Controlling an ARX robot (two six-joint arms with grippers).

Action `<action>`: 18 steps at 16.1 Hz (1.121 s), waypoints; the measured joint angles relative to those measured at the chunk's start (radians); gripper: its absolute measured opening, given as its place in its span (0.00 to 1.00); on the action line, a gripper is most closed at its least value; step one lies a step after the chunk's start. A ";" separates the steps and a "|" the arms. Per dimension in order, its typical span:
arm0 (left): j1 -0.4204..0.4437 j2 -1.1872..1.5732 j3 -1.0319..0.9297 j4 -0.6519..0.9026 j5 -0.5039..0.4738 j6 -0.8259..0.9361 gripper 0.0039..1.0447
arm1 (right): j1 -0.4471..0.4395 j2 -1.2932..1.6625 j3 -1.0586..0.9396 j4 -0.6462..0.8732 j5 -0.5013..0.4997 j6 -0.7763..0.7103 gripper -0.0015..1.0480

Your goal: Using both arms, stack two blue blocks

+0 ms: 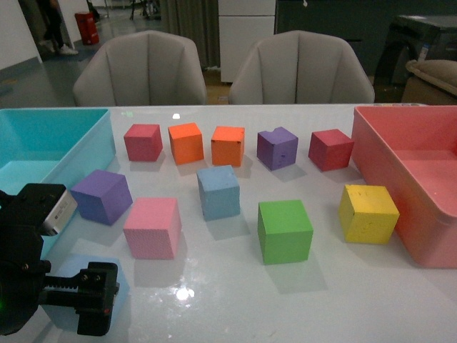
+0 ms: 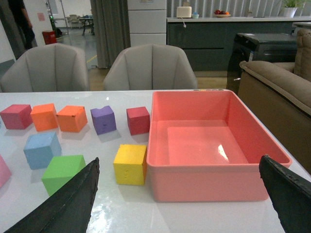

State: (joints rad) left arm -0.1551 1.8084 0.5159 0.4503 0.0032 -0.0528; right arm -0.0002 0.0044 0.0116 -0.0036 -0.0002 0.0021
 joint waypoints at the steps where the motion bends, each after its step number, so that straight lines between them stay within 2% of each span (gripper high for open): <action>1: -0.001 0.023 0.000 0.010 0.000 0.000 0.94 | 0.000 0.000 0.000 0.000 0.000 0.000 0.94; 4: -0.025 0.059 0.000 0.036 -0.018 0.007 0.94 | 0.000 0.000 0.000 0.000 0.000 0.000 0.94; 5: -0.032 0.059 0.000 0.038 -0.031 0.011 0.90 | 0.000 0.000 0.000 0.000 0.000 0.000 0.94; 8: -0.063 0.014 -0.018 0.018 -0.054 0.017 0.60 | 0.000 0.000 0.000 0.000 0.000 0.000 0.94; 10: -0.099 -0.090 -0.023 -0.035 -0.064 0.028 0.51 | 0.000 0.000 0.000 0.000 0.000 0.000 0.94; 12: -0.145 -0.174 0.021 -0.117 -0.068 0.033 0.49 | 0.000 0.000 0.000 0.000 0.000 0.000 0.94; 14: -0.198 -0.163 0.149 -0.190 -0.090 0.038 0.48 | 0.000 0.000 0.000 0.000 0.000 0.000 0.94; 18: -0.299 0.050 0.480 -0.325 -0.113 0.041 0.48 | 0.000 0.000 0.000 0.000 0.000 0.000 0.94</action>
State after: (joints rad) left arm -0.4541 1.8587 0.9962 0.1249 -0.1093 -0.0120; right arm -0.0002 0.0044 0.0116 -0.0032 -0.0002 0.0021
